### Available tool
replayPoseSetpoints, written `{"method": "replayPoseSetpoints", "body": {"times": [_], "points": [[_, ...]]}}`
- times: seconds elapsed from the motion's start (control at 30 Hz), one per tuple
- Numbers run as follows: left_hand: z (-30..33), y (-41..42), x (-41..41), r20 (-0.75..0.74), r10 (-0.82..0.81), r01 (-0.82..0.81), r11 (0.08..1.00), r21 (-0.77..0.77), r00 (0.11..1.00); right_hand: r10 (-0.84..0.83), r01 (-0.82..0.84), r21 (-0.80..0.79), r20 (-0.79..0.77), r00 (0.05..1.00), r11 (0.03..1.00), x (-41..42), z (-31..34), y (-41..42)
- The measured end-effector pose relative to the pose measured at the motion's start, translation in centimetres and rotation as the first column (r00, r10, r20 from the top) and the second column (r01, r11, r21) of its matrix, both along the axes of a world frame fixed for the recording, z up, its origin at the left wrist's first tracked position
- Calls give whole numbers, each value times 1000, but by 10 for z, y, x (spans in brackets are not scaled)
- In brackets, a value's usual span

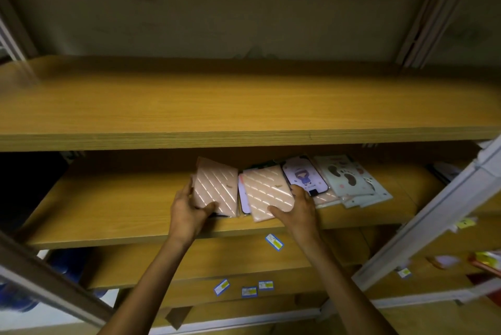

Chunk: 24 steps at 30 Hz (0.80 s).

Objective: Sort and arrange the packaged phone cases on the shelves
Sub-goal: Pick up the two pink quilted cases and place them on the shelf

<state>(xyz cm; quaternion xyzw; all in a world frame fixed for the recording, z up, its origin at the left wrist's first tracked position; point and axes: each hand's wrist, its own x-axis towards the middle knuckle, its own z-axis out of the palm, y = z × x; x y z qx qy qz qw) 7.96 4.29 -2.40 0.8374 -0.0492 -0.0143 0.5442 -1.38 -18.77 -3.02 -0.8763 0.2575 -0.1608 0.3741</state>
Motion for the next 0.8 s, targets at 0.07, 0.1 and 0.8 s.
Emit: {"method": "replayPoseSetpoints", "body": {"times": [0.07,0.1,0.8], "points": [[-1,2,-1,-30,-31,30,999,-31,999,-9,6,94,28,1000,996,0,0,-2],[-1,3,-2,-51,-32,28,997,-73,998,-12,7,135,39,999,991,-1,0,-2],[21,17,-32,-157,-299,185,844,-504,941,-19,-165,585,295,955,794,-39,17,-19]]}}
